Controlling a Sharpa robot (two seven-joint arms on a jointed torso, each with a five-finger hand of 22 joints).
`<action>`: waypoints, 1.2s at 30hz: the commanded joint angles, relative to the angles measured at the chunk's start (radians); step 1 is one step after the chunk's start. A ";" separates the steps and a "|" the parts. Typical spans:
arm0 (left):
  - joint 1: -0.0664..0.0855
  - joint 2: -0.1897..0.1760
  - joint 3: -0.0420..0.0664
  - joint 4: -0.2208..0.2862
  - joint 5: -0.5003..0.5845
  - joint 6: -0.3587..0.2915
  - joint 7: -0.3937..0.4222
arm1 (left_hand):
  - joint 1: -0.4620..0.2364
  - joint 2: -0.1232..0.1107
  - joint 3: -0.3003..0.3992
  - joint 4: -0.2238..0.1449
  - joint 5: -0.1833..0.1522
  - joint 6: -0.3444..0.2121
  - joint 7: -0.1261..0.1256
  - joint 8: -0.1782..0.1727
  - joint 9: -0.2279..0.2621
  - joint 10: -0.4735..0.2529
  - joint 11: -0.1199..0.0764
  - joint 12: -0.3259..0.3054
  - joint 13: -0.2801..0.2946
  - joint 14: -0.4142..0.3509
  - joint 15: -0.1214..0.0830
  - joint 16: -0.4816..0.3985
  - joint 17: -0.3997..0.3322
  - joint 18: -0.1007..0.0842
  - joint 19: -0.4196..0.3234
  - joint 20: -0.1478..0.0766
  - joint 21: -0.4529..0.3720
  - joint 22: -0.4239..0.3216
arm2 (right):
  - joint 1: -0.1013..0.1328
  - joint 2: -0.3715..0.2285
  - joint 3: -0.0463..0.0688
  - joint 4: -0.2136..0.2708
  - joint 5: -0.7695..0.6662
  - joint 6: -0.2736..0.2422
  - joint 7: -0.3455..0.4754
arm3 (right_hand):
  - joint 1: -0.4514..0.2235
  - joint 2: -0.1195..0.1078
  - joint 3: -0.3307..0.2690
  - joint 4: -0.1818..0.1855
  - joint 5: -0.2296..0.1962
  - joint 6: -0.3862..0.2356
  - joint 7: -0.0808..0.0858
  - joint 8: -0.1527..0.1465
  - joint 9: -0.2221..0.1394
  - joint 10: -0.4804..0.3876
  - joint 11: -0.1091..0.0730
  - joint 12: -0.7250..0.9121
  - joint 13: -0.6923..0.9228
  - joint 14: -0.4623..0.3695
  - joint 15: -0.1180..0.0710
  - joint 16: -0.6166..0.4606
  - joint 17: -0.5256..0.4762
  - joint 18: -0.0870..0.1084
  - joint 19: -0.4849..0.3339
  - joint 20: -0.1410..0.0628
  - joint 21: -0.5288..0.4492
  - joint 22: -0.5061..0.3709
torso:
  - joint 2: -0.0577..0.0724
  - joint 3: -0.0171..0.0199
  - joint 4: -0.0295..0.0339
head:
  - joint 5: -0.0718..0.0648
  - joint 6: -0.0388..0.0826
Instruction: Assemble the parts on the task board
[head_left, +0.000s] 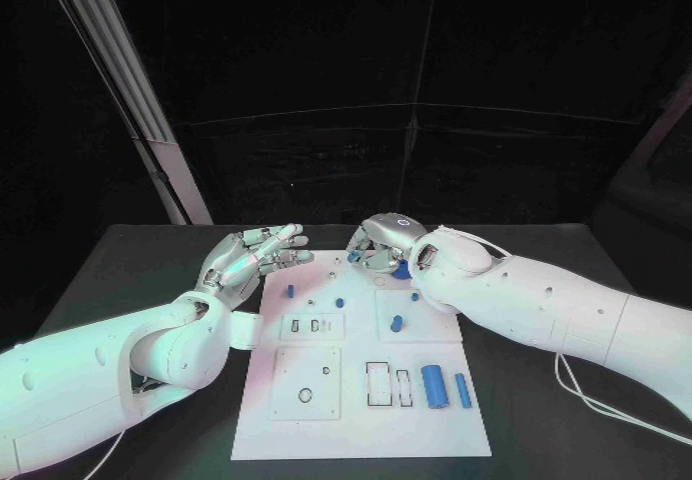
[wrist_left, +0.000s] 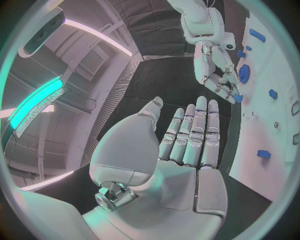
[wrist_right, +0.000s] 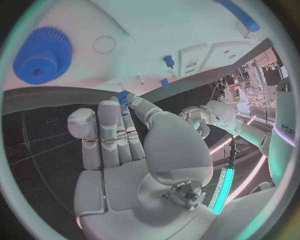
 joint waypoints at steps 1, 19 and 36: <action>0.002 0.003 0.001 0.000 0.001 0.018 0.002 | 0.001 0.007 0.000 -0.003 0.004 -0.005 0.027 -0.003 0.000 -0.003 0.004 -0.005 -0.001 -0.004 0.004 -0.005 -0.001 0.014 0.005 0.005 -0.003 -0.001 | 0.004 0.021 0.001 -0.020 0.018 -0.048 0.001 | -0.002 -0.010 0.001 0.005 0.002 0.001 0.002 0.001 0.000 0.001 0.001 0.001 0.001 -0.003 -0.001 0.005 0.002 -0.011 0.005 0.001 0.004 0.002 | 0.002 0.0005 0.0007 | 0.005 -0.002; 0.007 0.006 0.001 0.003 0.001 0.019 -0.004 | 0.001 0.008 0.000 -0.003 0.004 -0.006 0.027 -0.003 0.000 -0.004 0.004 -0.005 -0.001 -0.004 0.004 -0.006 -0.001 0.014 0.006 0.005 -0.004 -0.002 | 0.018 0.097 0.001 -0.113 -0.005 0.040 -0.007 | 0.002 -0.030 0.020 0.024 -0.008 -0.008 0.006 -0.001 -0.001 -0.011 0.005 0.001 0.001 -0.006 0.002 0.022 0.012 -0.012 0.004 0.004 0.012 0.010 | 0.009 -0.0025 0.0037 | 0.006 -0.001; 0.007 0.009 0.001 0.000 0.001 0.018 -0.002 | 0.001 0.009 0.001 -0.003 0.004 -0.006 0.027 -0.003 0.000 -0.004 0.004 -0.006 -0.001 -0.004 0.004 -0.007 -0.002 0.014 0.006 0.005 -0.005 -0.002 | 0.018 0.124 0.001 -0.143 -0.028 0.059 -0.009 | 0.004 -0.032 0.023 0.025 -0.007 -0.009 0.005 -0.001 0.000 -0.013 0.005 0.001 0.001 -0.007 0.002 0.024 0.013 -0.012 0.004 0.004 0.013 0.011 | 0.010 -0.0040 0.0050 | 0.010 0.000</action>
